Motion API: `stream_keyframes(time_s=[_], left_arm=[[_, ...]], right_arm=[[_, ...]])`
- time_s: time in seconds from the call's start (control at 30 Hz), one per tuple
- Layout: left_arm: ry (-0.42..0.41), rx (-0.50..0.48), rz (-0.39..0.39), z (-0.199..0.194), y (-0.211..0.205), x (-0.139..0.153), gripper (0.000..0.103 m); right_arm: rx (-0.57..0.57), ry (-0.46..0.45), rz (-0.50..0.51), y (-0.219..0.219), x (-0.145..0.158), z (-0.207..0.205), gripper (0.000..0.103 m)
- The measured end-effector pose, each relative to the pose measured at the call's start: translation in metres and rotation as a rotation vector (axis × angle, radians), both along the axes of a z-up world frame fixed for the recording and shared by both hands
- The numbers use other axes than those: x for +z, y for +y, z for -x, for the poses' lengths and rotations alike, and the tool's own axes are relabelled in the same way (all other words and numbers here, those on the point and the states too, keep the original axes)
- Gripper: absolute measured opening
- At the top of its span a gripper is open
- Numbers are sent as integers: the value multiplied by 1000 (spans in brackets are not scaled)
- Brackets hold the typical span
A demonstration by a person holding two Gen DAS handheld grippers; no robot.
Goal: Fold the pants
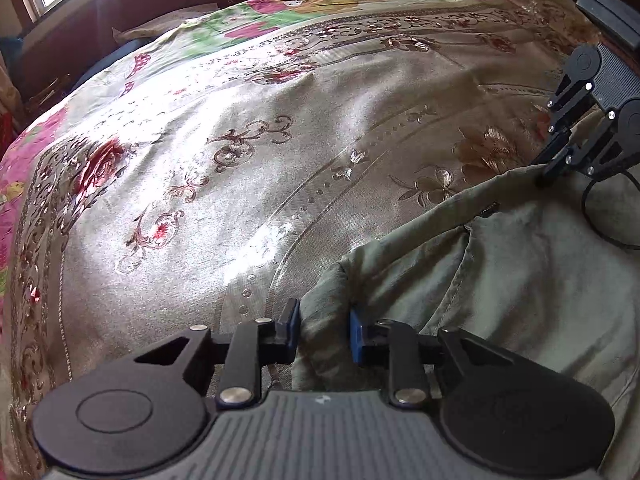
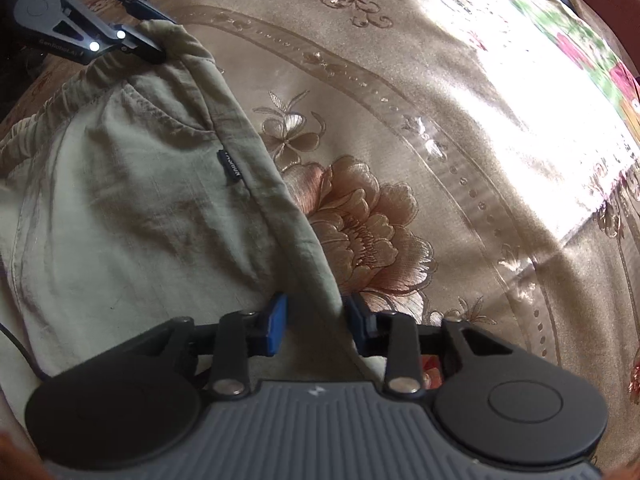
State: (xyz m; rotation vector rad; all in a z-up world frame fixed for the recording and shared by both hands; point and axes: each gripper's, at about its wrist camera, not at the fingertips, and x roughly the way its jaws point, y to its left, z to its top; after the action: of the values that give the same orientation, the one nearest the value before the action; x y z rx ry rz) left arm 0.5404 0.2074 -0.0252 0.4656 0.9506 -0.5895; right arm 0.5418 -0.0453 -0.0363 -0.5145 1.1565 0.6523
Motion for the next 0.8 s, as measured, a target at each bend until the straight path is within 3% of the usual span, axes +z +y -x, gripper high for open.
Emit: stream_keyframes(time_s=[0.17,0.4,0.57,0.8], left_arm=[[-46,1,-37,9,-2,5,33],[-120,36,28,63,26,46,33],[-111,62,32,140,52,71,33],[-91,160,29,238,83,77,32]], right_arm=[[-31,-41,-14,3,26,17,3],[-11,-70,-76,14,84,81,3],[26,33,-143,34,104,152,3],[20,229,-211,59,93,230,3]])
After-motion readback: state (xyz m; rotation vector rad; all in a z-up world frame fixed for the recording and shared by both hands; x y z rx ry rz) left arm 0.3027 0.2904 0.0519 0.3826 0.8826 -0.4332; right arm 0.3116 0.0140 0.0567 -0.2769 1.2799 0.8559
